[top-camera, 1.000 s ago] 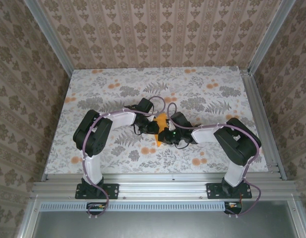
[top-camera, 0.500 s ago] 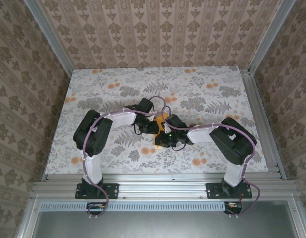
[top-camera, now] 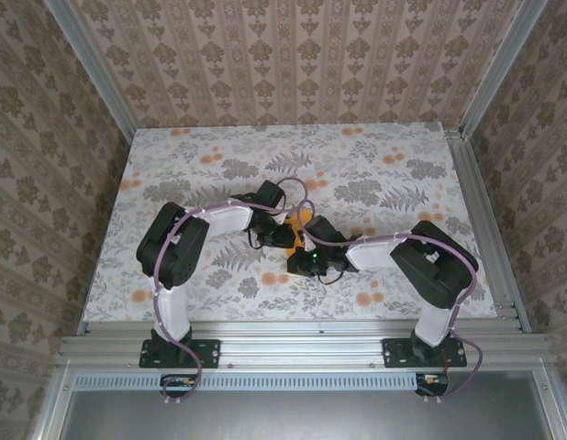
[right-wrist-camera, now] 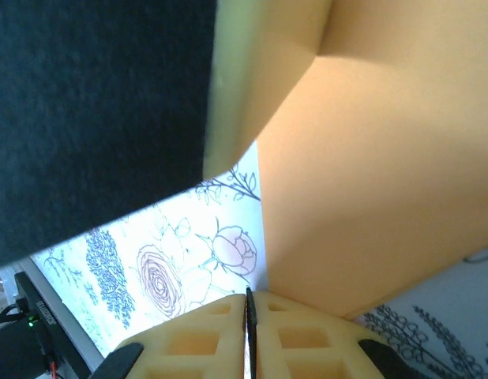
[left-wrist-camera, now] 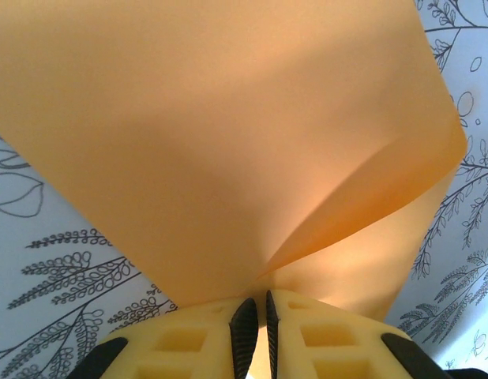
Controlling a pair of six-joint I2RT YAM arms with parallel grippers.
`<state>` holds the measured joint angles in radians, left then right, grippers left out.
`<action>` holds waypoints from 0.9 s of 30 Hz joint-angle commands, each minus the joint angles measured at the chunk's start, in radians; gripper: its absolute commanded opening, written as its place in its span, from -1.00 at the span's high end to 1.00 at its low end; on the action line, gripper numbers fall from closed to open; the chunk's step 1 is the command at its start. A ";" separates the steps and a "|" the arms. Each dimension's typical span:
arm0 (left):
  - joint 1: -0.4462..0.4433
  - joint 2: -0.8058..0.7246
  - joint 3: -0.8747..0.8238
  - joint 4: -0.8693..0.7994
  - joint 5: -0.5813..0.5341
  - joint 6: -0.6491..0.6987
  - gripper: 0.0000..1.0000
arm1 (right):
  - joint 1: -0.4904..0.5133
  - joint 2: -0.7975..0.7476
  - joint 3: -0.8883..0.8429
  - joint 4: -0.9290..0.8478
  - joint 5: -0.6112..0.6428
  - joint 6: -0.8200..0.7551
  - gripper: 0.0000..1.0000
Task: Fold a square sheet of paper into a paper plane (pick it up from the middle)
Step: Third fold the triangle at the center of the table.
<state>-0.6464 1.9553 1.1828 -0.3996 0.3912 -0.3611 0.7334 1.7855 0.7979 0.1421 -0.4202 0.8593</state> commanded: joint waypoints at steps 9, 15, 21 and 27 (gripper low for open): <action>0.005 0.138 -0.072 -0.057 -0.189 0.053 0.62 | 0.009 -0.123 -0.062 -0.100 -0.011 0.014 0.73; 0.001 0.119 -0.073 -0.047 -0.168 0.051 0.62 | -0.128 -0.190 -0.067 -0.033 0.014 0.045 0.75; -0.013 0.112 -0.056 -0.052 -0.163 0.057 0.62 | -0.182 -0.101 -0.001 0.022 -0.006 0.064 0.79; -0.015 0.087 -0.057 -0.056 -0.169 0.062 0.62 | -0.193 -0.003 0.051 0.050 -0.032 0.063 0.81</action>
<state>-0.6498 1.9442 1.1858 -0.4057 0.3893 -0.3347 0.5468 1.7485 0.8165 0.1616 -0.4274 0.9028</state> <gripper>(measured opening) 0.188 0.099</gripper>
